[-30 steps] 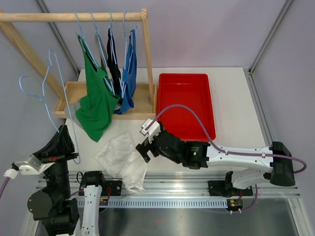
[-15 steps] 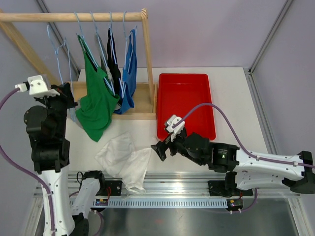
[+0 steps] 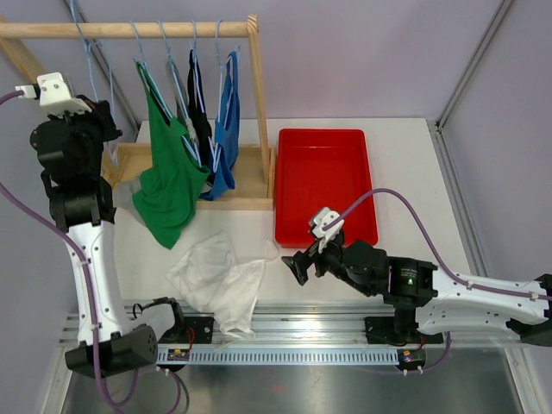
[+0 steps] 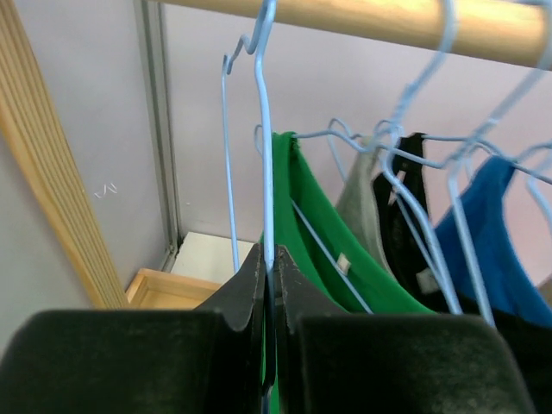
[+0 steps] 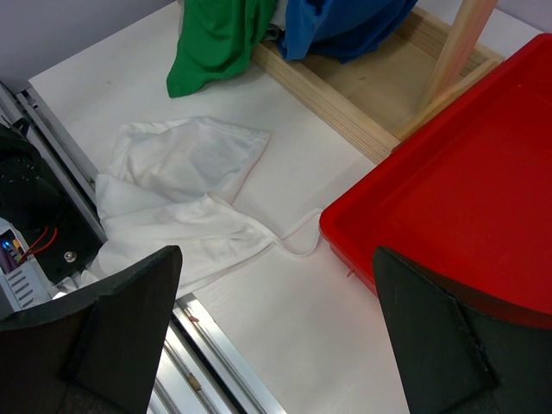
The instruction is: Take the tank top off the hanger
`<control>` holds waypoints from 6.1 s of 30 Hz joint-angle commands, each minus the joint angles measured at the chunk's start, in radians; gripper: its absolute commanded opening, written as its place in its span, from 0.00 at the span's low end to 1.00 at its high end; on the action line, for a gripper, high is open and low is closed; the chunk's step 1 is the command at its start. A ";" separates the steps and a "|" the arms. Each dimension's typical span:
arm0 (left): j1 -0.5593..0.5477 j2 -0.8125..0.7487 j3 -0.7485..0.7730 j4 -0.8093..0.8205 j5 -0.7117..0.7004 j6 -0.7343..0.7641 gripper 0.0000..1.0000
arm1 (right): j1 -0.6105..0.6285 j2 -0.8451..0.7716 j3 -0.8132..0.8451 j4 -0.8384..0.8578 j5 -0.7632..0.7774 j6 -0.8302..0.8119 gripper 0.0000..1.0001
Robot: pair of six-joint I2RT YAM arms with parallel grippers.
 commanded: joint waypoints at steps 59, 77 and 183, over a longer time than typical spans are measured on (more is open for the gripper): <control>0.244 -0.090 -0.088 0.150 -0.094 -0.256 0.99 | 0.000 -0.020 -0.106 0.046 0.070 0.022 1.00; 0.077 -0.591 -0.535 0.135 0.132 -0.241 0.98 | -0.001 0.503 0.182 0.131 -0.043 0.028 1.00; -0.083 -0.637 -0.592 0.004 -0.082 -0.091 0.99 | -0.857 0.598 0.464 -0.139 -0.375 0.008 0.00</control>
